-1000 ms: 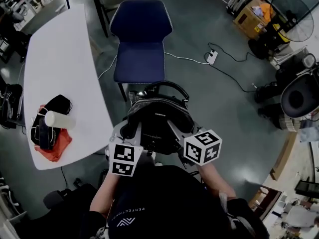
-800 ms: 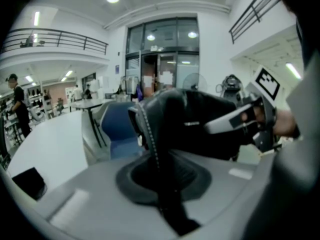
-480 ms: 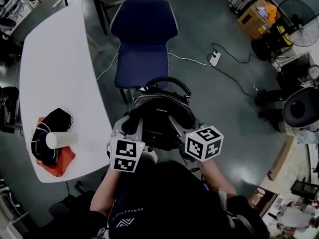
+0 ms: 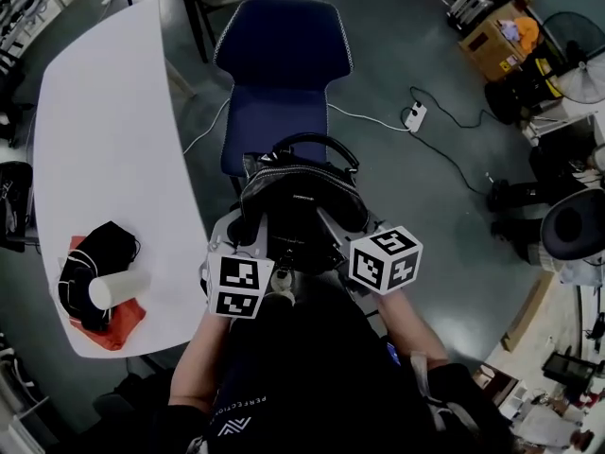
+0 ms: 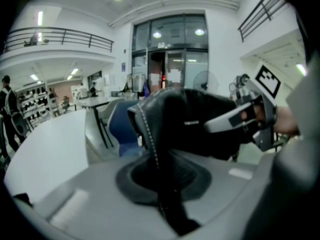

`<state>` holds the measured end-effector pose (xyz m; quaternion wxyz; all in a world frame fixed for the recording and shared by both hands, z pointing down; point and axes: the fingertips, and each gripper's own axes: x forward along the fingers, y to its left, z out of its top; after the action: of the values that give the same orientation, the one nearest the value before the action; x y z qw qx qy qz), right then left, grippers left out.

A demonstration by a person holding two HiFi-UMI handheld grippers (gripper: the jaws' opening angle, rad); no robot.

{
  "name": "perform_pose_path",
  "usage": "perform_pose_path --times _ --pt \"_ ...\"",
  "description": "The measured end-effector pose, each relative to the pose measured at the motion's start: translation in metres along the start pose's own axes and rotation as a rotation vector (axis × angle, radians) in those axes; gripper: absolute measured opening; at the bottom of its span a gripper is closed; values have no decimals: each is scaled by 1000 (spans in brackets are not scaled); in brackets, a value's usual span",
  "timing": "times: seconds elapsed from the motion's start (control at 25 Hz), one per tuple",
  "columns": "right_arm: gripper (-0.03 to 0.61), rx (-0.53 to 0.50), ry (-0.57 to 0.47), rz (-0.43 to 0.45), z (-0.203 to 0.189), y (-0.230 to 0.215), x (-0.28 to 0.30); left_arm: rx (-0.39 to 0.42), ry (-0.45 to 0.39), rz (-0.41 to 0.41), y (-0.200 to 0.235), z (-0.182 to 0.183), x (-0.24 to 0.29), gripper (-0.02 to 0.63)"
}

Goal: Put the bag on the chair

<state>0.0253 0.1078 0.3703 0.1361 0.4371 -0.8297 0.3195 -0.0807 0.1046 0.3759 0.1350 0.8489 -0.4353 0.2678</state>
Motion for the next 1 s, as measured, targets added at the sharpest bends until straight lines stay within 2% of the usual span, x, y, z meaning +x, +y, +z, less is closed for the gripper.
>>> perform_pose_path --times 0.6,1.0 --pt "54 -63 127 137 61 -75 105 -179 76 130 65 25 102 41" --pt "54 -65 209 204 79 -120 175 -242 146 184 105 23 168 41"
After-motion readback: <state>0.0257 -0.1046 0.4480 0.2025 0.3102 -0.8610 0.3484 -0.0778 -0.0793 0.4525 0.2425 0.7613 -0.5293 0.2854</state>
